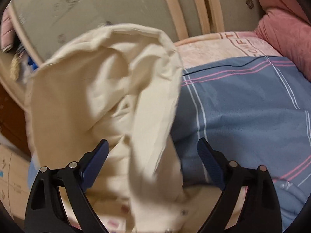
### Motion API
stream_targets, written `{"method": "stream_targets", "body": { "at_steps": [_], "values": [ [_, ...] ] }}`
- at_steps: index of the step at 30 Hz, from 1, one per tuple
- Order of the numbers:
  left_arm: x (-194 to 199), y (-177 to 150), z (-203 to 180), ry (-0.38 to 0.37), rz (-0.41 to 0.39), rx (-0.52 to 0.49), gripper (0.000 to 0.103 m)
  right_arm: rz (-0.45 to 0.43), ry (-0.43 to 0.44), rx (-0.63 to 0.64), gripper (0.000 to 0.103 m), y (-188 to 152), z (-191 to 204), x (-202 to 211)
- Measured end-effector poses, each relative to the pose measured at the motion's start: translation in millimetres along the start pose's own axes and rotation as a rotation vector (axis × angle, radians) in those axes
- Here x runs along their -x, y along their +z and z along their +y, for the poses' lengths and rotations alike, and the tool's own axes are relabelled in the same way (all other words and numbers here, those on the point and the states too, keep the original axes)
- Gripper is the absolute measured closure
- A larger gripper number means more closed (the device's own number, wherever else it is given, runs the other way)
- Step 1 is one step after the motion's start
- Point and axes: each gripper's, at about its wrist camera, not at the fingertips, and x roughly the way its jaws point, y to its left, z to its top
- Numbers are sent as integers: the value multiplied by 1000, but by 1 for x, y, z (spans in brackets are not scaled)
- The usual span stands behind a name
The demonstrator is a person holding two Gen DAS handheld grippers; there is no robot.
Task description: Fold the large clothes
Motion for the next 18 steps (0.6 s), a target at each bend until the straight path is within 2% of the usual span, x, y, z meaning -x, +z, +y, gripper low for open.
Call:
{"method": "stream_targets", "body": {
  "at_steps": [1, 3, 4, 5, 8, 11, 14, 18],
  "values": [
    [-3, 0, 1, 1, 12, 1, 2, 16, 15, -21, 15, 0, -2, -8],
    [-7, -3, 1, 10, 35, 0, 2, 56, 64, -28, 45, -1, -1, -17],
    [-9, -4, 0, 8, 42, -3, 2, 64, 99, -9, 103, -2, 2, -15],
    [-11, -5, -2, 8, 47, -7, 2, 57, 108, -3, 100, -3, 4, -10],
    [-13, -6, -11, 6, 48, -28, 2, -16, 138, 67, 100, -13, 14, 29],
    [-13, -7, -21, -2, 43, -46, 2, -81, 153, 156, 101, -36, 21, 80],
    [-10, -8, -29, -15, 34, -55, 2, -141, 163, 241, 101, -85, 15, 137],
    [-8, -9, -36, -40, 33, -51, 2, -143, 161, 230, 101, -143, -15, 164]
  ]
}}
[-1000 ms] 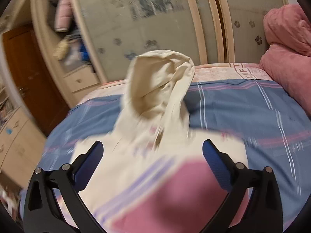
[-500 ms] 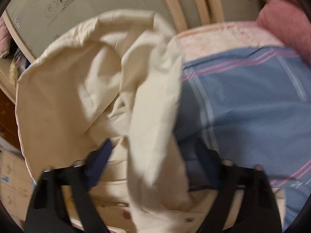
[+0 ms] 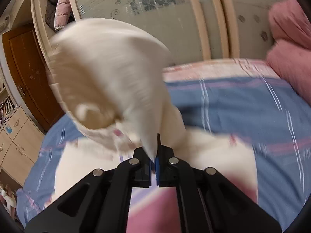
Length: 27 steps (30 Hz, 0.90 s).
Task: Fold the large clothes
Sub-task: 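Hold the white hood with both tools and fold it down onto the sleeves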
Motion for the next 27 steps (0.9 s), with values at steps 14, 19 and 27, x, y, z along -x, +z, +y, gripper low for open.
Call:
{"method": "stream_targets", "body": {
  "at_steps": [14, 19, 27],
  "values": [
    [-37, -3, 4, -125, 81, 124, 2, -103, 13, -230, 9, -131, -59, 89],
    [-48, -2, 13, -211, 103, 235, 2, -193, 291, -437, 8, -169, -55, 149],
    [-79, 6, 37, -492, 84, 536, 2, -253, 664, -710, 8, -176, -40, 134]
  ]
}}
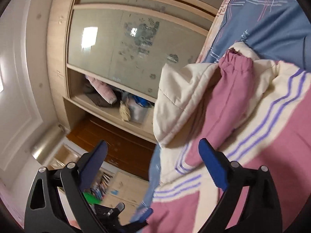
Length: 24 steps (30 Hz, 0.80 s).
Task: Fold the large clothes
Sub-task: 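Hold the white hood with both tools and fold it down onto the sleeves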
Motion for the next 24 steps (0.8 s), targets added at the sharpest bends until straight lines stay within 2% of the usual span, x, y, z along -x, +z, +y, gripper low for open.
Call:
{"method": "stream_targets", "body": {
  "at_steps": [4, 7, 10, 15, 16, 18, 19, 20, 23, 24],
  "values": [
    [-27, 33, -5, -67, -22, 53, 2, 43, 34, -36, 12, 15, -5, -46],
    [-72, 61, -8, -118, 23, 110, 2, 88, -10, -7, 15, 17, -9, -72],
    [-114, 83, -9, -145, 48, 148, 2, 103, -33, -79, 15, 23, -34, -91],
    [-176, 107, 14, -117, 64, 273, 2, 131, -36, -119, 18, 30, -52, -127],
    [-185, 110, 18, -107, 66, 280, 3, 159, -20, -132, 26, 31, -55, -138],
    [-190, 112, 24, -77, 34, 310, 14, 195, -11, -121, 47, 32, -54, -145],
    [-189, 111, 26, -103, 16, 329, 38, 207, -22, -111, 65, 31, -53, -146],
    [-186, 111, 25, -120, 9, 325, 67, 218, -32, -107, 81, 30, -51, -147],
    [-163, 105, 9, -78, -17, 234, 84, 240, -46, -90, 87, 23, -39, -140],
    [-154, 101, 2, -78, -23, 194, 84, 237, -47, -68, 88, 20, -29, -134]
  ]
}}
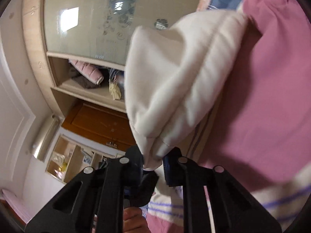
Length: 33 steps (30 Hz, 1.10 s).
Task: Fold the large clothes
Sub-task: 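Hold the white hood with both tools and fold it down onto the sleeves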
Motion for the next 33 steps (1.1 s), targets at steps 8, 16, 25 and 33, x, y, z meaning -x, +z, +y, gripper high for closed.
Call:
{"method": "stream_targets", "body": {
  "at_steps": [8, 16, 25, 33],
  "values": [
    [57, -57, -33, 310, 55, -333, 84, 77, -137, -71, 89, -73, -4, 41],
    [43, -90, 2, 588, 132, -469, 58, 112, -353, -61, 92, -100, -31, 40],
    [45, -90, 11, 666, 66, -502, 10, 119, -401, 133, 44, -107, 3, 33],
    [133, -109, -38, 679, 22, -518, 2, 128, -349, 242, 4, -127, 68, 83]
  ]
}}
